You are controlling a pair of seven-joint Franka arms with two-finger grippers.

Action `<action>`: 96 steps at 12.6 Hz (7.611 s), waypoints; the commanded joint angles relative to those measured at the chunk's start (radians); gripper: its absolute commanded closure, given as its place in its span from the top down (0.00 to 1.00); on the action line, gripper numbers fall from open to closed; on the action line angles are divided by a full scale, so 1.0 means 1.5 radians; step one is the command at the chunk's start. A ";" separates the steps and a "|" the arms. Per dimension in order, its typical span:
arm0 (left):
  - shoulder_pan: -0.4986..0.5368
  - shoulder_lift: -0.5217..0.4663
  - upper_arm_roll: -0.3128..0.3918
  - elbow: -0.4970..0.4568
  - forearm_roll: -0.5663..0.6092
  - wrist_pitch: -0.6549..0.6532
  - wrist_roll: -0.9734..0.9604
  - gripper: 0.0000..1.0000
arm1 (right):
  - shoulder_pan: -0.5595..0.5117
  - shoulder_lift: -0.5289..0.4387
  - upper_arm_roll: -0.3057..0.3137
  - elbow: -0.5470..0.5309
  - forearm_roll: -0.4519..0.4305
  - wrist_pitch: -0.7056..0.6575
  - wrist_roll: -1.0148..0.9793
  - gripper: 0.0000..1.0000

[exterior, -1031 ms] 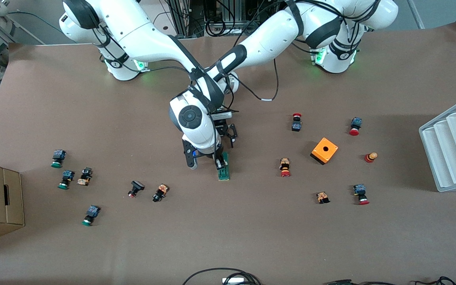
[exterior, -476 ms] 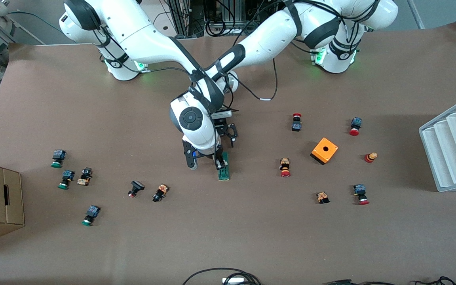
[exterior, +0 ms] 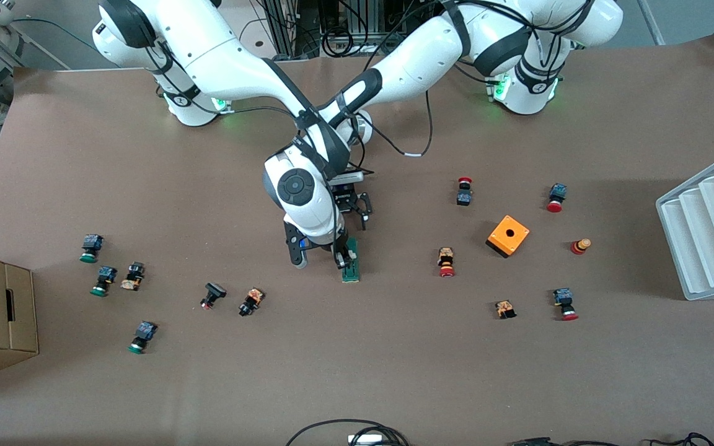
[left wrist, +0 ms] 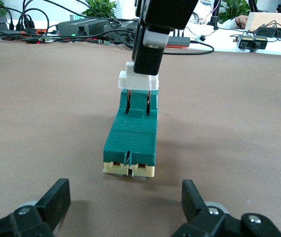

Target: Close load switch with both arms

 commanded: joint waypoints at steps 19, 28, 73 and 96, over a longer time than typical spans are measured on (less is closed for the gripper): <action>-0.016 0.046 0.007 0.018 0.052 -0.020 -0.071 1.00 | -0.014 0.096 -0.002 0.133 0.035 -0.005 0.012 0.18; -0.015 0.045 0.007 0.018 0.052 -0.020 -0.071 1.00 | -0.029 0.113 -0.002 0.153 0.035 -0.005 0.011 0.25; -0.010 0.020 0.005 0.025 0.017 -0.026 -0.034 1.00 | -0.553 -0.459 0.007 -0.064 -0.124 -0.474 -1.246 1.00; 0.093 -0.212 -0.006 0.033 -0.407 0.081 0.483 1.00 | -0.551 -0.437 -0.015 -0.022 -0.195 -0.445 -1.371 1.00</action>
